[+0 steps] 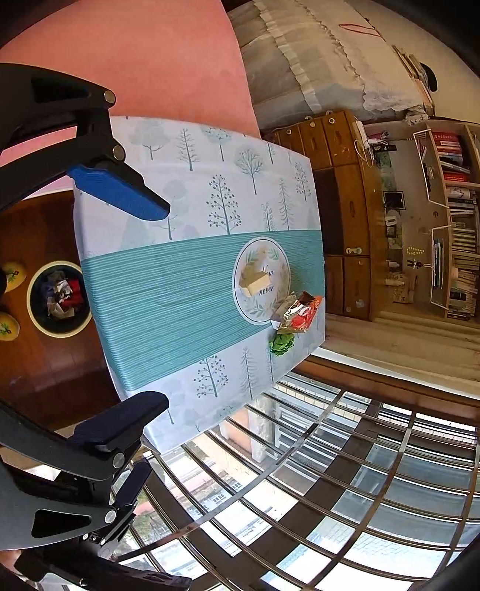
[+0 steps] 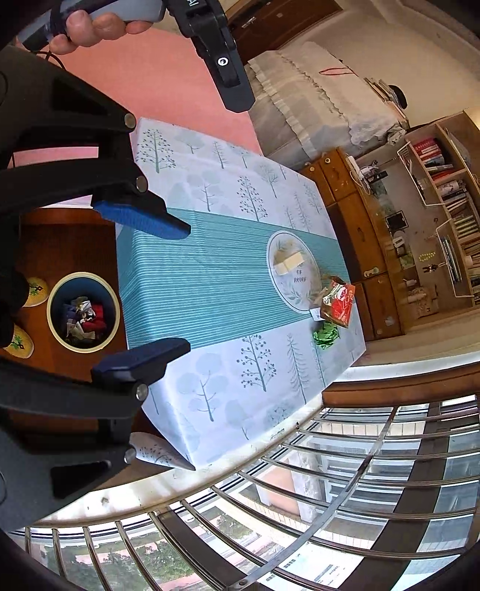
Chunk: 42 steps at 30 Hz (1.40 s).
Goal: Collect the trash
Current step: 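Raise both tools back over the table, then grasp the cream sponge block with the left tool while the right tool grasps the red snack bag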
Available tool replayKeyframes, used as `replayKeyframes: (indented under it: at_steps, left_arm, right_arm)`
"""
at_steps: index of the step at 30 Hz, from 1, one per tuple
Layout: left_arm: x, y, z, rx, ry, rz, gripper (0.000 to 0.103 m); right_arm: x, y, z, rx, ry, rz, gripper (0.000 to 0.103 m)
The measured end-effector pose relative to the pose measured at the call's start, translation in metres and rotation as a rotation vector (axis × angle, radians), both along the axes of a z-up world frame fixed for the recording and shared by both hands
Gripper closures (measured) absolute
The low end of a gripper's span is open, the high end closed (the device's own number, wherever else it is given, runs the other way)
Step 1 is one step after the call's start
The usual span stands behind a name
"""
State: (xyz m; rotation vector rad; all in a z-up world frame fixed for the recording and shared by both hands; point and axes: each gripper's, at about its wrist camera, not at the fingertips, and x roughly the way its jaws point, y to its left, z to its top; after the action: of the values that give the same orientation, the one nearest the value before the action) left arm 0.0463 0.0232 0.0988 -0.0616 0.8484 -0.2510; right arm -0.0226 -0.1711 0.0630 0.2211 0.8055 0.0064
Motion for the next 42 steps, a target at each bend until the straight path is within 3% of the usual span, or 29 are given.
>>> replayKeyframes:
  at_steps: [11,20,26,35,42]
  left_arm:
    - [0.09,0.017,-0.014,0.01,0.012,-0.043,0.008]
    - [0.162,0.017,-0.042,-0.001,0.065,0.018,0.008]
    - [0.226,0.005,-0.075,-0.005,0.128,0.111,0.008]
    - [0.333,-0.042,-0.145,0.036,0.234,0.255,0.009]
    - [0.397,-0.064,-0.208,0.054,0.328,0.341,0.025]
  right_arm:
    - [0.075,0.02,0.008,-0.069,-0.043,-0.091,0.051]
    - [0.159,0.029,0.005,-0.182,-0.062,-0.025,0.048]
    - [0.234,0.016,-0.011,-0.211,-0.06,0.056,0.047]
    - [0.349,-0.031,-0.061,-0.209,0.006,0.195,0.047]
    - [0.42,-0.048,-0.107,-0.27,0.014,0.311,0.044]
